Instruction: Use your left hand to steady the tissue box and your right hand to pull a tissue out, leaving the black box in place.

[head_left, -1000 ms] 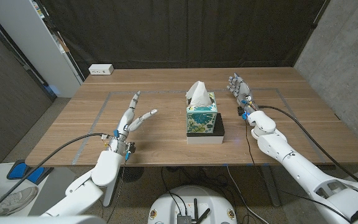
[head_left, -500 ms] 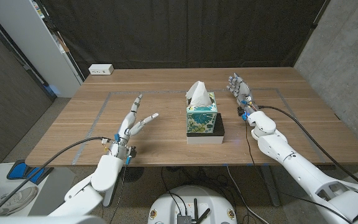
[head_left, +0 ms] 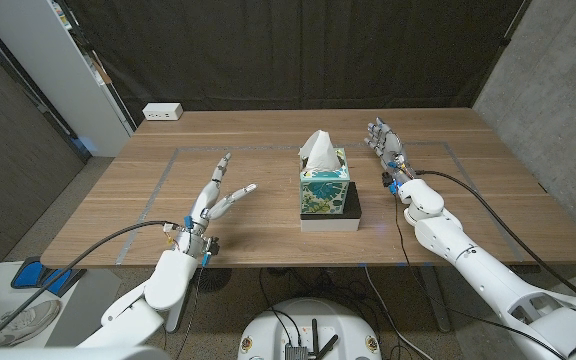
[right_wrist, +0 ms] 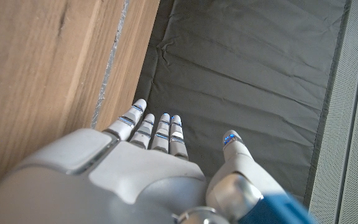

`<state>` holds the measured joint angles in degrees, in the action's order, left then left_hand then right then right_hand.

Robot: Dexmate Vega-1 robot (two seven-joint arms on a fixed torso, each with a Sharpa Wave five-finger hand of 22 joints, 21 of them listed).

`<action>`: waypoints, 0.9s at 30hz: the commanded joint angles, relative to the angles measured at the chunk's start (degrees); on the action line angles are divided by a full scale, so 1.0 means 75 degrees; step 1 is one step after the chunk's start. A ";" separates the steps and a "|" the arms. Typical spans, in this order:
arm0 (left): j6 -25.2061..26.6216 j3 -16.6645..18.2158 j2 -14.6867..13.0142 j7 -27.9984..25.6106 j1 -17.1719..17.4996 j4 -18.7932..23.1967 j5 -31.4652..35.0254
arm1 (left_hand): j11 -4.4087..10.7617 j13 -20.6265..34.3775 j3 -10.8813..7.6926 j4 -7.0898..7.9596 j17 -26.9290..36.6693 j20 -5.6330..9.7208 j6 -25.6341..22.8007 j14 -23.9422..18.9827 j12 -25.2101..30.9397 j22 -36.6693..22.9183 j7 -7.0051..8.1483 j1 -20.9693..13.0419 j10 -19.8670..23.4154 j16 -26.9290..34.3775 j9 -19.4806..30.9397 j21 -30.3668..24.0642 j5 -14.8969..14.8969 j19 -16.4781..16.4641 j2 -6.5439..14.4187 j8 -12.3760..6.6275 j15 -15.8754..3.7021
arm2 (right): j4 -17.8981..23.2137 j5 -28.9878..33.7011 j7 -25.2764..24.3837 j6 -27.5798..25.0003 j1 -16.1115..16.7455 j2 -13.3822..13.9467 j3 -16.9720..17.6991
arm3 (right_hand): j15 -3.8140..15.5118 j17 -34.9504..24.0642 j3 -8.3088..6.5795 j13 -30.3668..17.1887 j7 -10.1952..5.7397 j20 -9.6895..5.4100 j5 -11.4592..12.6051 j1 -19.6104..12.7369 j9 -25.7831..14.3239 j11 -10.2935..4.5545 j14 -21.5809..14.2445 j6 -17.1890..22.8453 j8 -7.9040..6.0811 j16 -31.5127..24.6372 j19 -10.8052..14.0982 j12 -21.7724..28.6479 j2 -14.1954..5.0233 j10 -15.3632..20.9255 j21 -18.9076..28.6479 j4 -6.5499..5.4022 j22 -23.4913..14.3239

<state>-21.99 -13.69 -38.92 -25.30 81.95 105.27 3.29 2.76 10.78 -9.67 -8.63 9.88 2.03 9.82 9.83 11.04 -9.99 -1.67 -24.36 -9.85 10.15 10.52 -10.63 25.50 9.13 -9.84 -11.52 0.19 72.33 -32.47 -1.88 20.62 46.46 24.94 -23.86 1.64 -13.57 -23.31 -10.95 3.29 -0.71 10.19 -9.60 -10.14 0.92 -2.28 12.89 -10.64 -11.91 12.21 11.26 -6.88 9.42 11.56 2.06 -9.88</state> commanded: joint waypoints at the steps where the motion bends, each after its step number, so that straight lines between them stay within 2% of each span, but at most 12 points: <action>1: 0.0191 -0.0033 -0.0352 0.0548 -0.0258 0.0094 -0.0030 | -0.0099 0.0020 0.0039 0.0009 0.0022 0.0113 0.3132 0.1997 0.0027 -0.0023 -0.0043 -0.0094 -0.2393 0.0030 0.0014 -0.0066 0.0033 0.0053 0.0022 0.0001 0.0070 | 0.0000 -0.0037 -0.0037 0.0081 0.0068 -0.0003 0.0055 | -0.0058 -0.0010 -0.0038 -0.0021 0.0070 0.0047 -0.0024 -0.0004 -0.0019 0.0072 -0.0018 0.0038 -0.0028 -0.0040 0.0055 0.0001 -0.0027 0.0024 -0.0012 0.0048 -0.0024; 9: 0.0309 -0.0142 -0.0634 0.0963 -0.0524 0.0172 0.0019 | -0.0199 0.0017 0.0270 -0.0025 0.0020 -0.0014 0.2680 0.1517 0.0089 -0.0017 -0.0055 -0.0294 -0.2189 0.0150 0.0021 -0.0177 0.0126 -0.0324 -0.0014 -0.0170 0.0166 | 0.0089 -0.0026 -0.0100 0.0102 0.0153 0.0036 0.0089 | -0.0060 -0.0003 -0.0031 -0.0021 0.0077 0.0045 -0.0024 0.0004 -0.0019 0.0064 -0.0015 0.0043 -0.0030 -0.0043 0.0059 0.0003 -0.0034 0.0032 -0.0012 0.0061 -0.0025; 27: 0.0435 -0.0685 -0.1024 0.1819 -0.1252 0.0146 0.0074 | -0.0251 0.0017 0.0454 -0.0046 0.0020 -0.0030 0.2388 0.1308 0.0129 -0.0014 -0.0079 -0.0482 -0.1992 0.0144 0.0035 -0.0201 0.0199 -0.0532 -0.0020 -0.0263 0.0173 | 0.0301 -0.0045 -0.0192 0.0106 0.0317 0.0156 0.0189 | -0.0070 0.0013 -0.0016 -0.0022 0.0078 0.0051 -0.0023 0.0018 -0.0020 0.0075 -0.0023 0.0039 -0.0028 -0.0053 0.0065 0.0000 -0.0050 0.0029 -0.0013 0.0091 -0.0024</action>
<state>-18.97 -16.67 -44.97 -15.16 75.54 106.53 3.73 1.53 10.78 -6.65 -8.77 9.88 1.93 9.82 9.76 11.66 -9.99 -1.65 -27.15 -9.85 11.04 10.51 -11.87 26.73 5.33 -10.06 -13.14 1.37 73.90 -32.70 -3.10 21.30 48.25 25.66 -22.82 1.64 -13.30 -23.30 -10.95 3.60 -0.29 10.19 -9.60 -10.14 1.03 -2.28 13.20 -10.64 -11.91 12.63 11.26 -6.88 9.53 11.56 2.55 -9.88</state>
